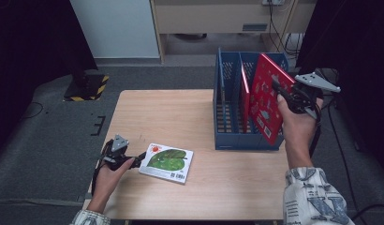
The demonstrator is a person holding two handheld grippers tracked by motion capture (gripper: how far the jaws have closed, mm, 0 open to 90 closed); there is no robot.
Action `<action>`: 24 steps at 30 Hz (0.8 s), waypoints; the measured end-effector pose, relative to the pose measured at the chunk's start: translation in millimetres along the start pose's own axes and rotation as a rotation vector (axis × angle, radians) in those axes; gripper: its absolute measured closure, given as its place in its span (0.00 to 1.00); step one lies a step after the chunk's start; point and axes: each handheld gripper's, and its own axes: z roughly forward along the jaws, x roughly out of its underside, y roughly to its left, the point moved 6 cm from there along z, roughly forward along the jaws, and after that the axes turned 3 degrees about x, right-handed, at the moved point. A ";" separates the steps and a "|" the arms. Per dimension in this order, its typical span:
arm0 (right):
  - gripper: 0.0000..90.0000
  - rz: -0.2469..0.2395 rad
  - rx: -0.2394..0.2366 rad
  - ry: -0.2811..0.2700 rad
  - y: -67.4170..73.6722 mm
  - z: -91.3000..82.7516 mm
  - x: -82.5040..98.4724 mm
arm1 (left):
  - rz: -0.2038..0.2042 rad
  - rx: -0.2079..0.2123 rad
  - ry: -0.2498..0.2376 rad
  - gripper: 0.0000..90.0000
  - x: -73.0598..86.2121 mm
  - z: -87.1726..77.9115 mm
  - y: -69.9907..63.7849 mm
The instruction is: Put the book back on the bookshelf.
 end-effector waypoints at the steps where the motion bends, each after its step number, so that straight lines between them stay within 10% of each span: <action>1: 0.89 0.005 0.004 -0.004 -0.2 1.9 -1.9 | 0.000 0.000 0.000 0.05 0.1 -0.2 0.1; 24: 0.89 0.024 0.082 -0.005 -4.0 48.0 -4.0 | -0.008 -0.005 -0.011 0.05 -0.5 -1.4 1.5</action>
